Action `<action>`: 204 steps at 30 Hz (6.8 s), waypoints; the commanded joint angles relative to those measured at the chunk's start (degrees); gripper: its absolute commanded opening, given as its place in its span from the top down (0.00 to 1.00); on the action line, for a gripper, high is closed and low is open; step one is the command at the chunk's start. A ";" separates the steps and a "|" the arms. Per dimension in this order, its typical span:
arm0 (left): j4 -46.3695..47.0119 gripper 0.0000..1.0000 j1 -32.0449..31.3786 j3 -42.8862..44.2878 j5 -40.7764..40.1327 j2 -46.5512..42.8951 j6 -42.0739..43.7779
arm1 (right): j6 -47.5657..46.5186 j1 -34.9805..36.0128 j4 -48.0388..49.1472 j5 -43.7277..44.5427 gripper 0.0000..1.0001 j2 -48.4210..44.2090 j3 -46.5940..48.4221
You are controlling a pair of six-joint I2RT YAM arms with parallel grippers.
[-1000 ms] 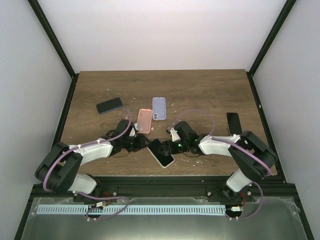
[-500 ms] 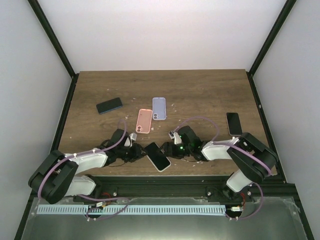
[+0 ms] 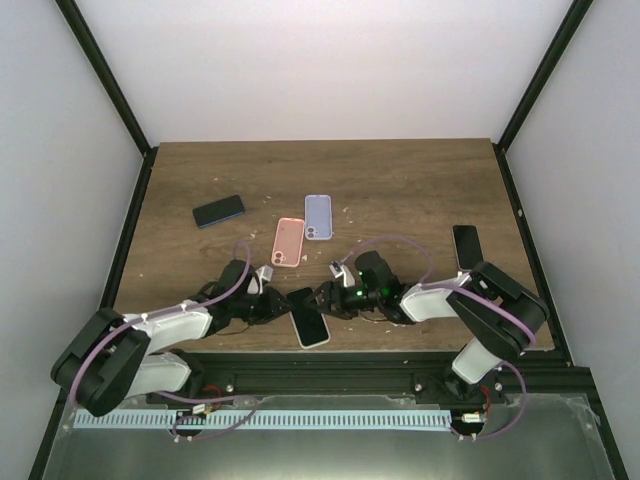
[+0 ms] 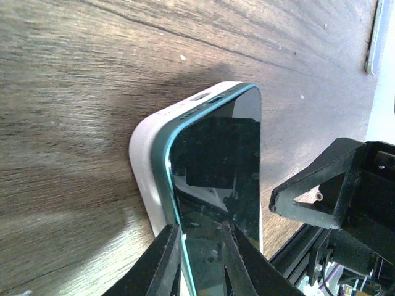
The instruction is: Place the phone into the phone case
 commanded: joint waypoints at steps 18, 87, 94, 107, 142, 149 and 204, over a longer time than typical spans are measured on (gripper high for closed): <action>0.31 0.64 2.17 -3.53 1.66 -4.91 -0.94 | -7.52 4.89 -22.00 19.36 0.28 -3.08 5.52; -12.21 0.39 4.47 -4.24 3.92 -29.99 -3.80 | -5.89 8.92 1.49 12.33 0.95 -4.12 3.16; -21.18 0.21 5.99 2.47 4.54 -42.16 -3.18 | -8.05 8.90 5.37 11.51 0.95 -17.93 -2.03; -4.92 0.25 6.11 4.32 17.22 -46.31 -7.43 | -9.31 8.90 7.71 4.55 0.95 -35.36 -2.93; 7.57 1.00 6.08 1.82 24.45 -42.16 -8.41 | -4.54 8.90 6.88 3.59 0.72 -31.18 1.33; 5.30 0.85 6.08 3.38 25.58 -41.28 -7.95 | -4.89 8.90 5.24 3.16 0.95 -29.14 2.84; -5.72 0.46 5.70 0.44 19.76 -38.55 -1.90 | 1.51 8.39 -4.20 32.44 0.99 -35.91 3.30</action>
